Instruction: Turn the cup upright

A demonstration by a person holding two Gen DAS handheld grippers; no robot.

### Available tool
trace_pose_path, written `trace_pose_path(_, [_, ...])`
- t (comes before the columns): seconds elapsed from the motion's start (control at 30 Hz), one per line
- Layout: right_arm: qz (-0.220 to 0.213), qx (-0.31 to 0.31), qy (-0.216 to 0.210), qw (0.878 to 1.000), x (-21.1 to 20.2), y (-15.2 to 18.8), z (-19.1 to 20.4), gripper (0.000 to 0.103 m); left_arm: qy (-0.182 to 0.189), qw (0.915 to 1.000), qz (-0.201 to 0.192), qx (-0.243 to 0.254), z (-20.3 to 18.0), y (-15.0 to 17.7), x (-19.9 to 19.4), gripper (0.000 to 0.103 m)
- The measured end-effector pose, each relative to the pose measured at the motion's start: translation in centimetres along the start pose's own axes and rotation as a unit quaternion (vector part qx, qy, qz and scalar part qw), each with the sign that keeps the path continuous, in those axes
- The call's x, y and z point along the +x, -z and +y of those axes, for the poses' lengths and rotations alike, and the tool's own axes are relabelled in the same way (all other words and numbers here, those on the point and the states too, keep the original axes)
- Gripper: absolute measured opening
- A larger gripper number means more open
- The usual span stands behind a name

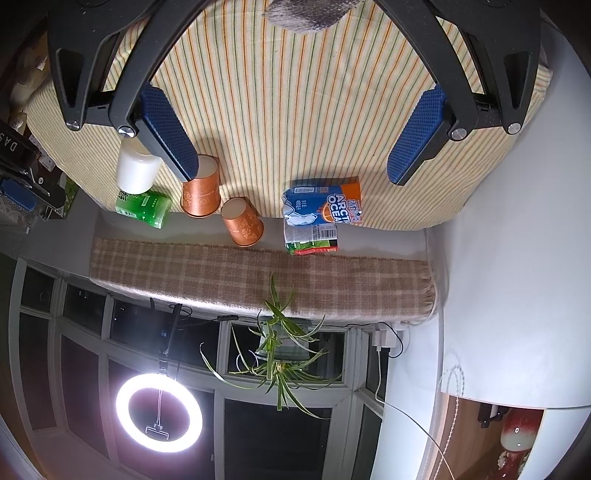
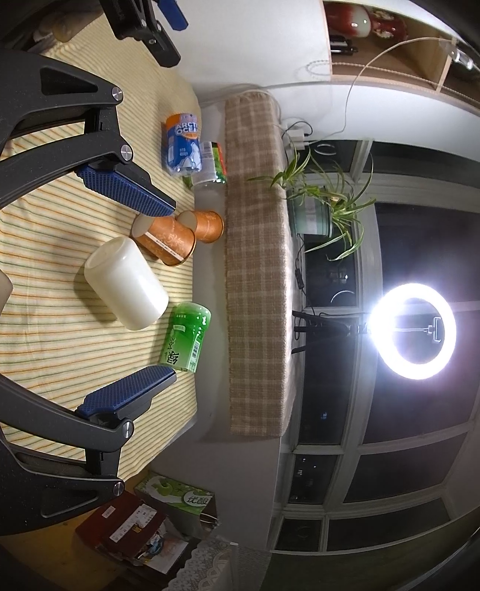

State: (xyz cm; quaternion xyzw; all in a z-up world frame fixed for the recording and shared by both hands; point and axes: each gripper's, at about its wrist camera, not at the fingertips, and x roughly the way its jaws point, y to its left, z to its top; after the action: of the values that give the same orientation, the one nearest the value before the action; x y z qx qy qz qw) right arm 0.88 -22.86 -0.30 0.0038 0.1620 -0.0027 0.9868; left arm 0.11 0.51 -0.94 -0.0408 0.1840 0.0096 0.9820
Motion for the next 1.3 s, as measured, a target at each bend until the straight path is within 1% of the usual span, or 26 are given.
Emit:
trace_pose_path(1.23, [0.005,-0.002,-0.002,1.0,0.28,0.29,0.38,0.083,0.0,1.0,0.004,-0.002,0.3,0.21,0.55,0.103])
trace_pose_path(1.3, [0.006,-0.002,-0.002,1.0,0.33,0.34,0.36,0.083,0.0,1.0,0.004,-0.002,0.94,0.54,0.68,0.103])
